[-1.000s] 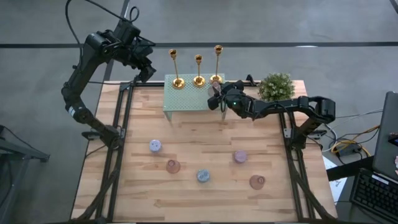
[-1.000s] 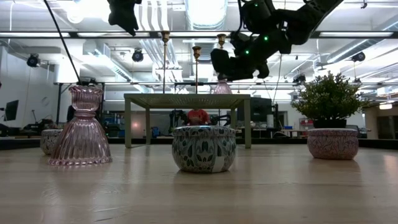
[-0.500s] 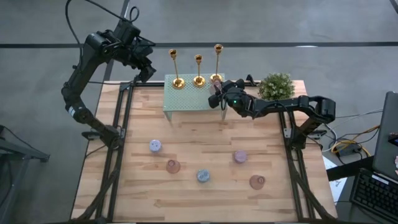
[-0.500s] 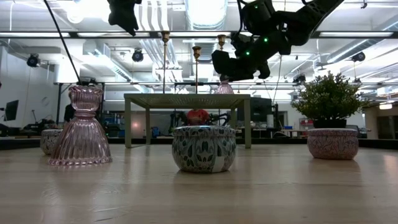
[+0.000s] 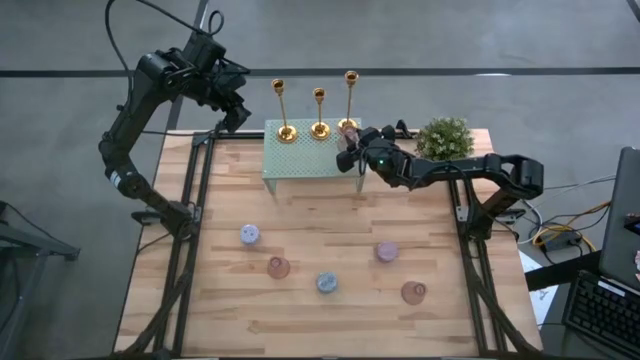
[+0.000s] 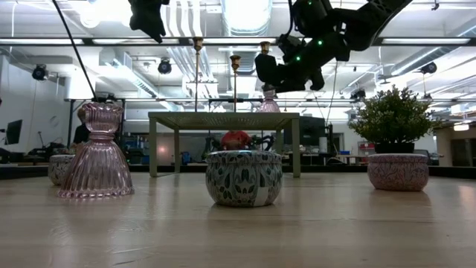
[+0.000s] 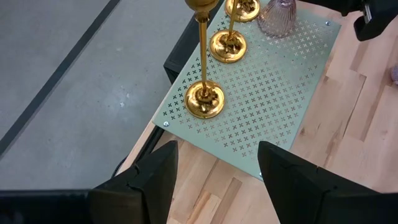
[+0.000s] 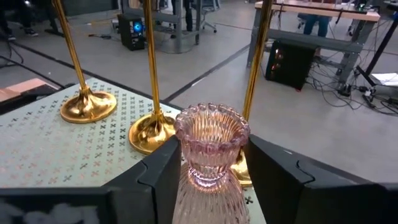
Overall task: Pick & Place candle stick holders
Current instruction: Put the top glass candle holder on the shelf, then put the right glass candle holder on the shelf
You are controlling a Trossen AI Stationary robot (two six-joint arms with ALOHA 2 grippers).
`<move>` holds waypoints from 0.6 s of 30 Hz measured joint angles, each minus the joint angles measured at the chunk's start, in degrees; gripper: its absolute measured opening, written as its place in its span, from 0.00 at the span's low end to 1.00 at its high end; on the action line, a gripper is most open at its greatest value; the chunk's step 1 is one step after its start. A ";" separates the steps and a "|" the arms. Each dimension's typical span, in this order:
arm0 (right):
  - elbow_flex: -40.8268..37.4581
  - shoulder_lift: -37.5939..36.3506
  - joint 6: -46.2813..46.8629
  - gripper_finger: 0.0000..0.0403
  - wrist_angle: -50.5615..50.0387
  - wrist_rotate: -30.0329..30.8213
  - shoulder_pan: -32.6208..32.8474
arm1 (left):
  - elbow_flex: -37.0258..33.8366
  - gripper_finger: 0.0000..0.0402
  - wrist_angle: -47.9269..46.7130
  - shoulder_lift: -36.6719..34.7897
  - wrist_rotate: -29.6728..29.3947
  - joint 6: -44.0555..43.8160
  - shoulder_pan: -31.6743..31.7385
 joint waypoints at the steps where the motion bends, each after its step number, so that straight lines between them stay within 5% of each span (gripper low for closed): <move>1: 0.00 -0.18 0.00 0.44 -0.16 0.00 0.00 | 0.00 0.56 0.01 0.00 0.00 0.00 -0.01; 18: 0.00 -6.04 0.60 0.66 -5.00 -2.41 0.40 | 0.00 0.56 0.00 -0.43 -0.42 0.00 -0.02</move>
